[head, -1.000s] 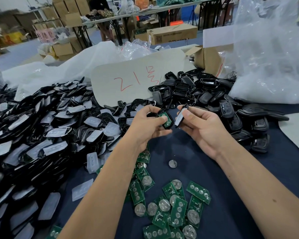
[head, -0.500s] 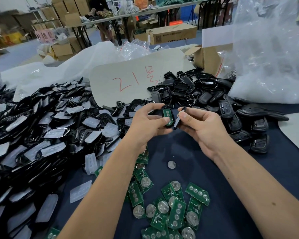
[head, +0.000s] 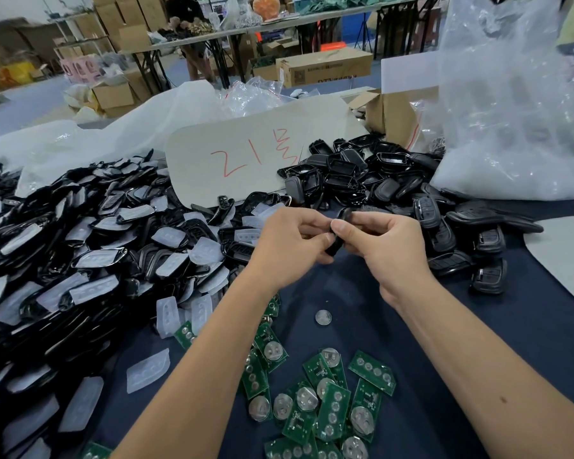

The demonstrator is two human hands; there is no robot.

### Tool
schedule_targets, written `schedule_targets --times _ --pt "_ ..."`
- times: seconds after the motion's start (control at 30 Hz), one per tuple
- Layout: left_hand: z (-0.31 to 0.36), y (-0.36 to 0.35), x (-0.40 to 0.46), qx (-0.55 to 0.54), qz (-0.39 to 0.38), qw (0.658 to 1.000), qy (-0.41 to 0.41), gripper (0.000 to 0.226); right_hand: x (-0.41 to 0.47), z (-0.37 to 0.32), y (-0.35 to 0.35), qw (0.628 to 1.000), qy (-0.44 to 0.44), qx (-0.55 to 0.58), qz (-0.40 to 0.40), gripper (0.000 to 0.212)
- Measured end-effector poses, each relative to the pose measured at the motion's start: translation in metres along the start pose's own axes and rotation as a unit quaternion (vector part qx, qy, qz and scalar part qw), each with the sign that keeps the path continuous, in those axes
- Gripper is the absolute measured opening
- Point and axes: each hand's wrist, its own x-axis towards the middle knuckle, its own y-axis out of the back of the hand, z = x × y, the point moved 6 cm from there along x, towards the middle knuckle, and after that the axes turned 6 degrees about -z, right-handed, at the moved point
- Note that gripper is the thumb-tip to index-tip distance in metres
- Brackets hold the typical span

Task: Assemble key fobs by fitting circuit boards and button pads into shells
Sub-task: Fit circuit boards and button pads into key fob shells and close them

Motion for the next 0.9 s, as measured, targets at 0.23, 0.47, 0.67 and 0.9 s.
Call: schedule_targets --times 0.23,0.47,0.67,0.9 --pt "0.002 0.0 -0.001 0.117 0.014 0.993 -0.014 0.018 -0.005 -0.005 0.005 0.981 0.016 -0.185 0.054 0.044" --pt "-0.014 0.011 -0.002 0.031 -0.008 0.999 0.038 0.019 0.0 -0.005 -0.003 0.984 0.014 -0.156 -0.087 0.013" --pt "-0.016 0.007 0.0 0.044 -0.04 0.998 0.031 0.011 0.0 -0.004 -0.009 0.982 0.044 -0.111 -0.144 0.014" --pt "-0.013 0.012 -0.003 -0.003 0.02 1.0 0.004 0.016 0.005 -0.001 0.0 0.994 0.013 -0.011 -0.109 0.008"
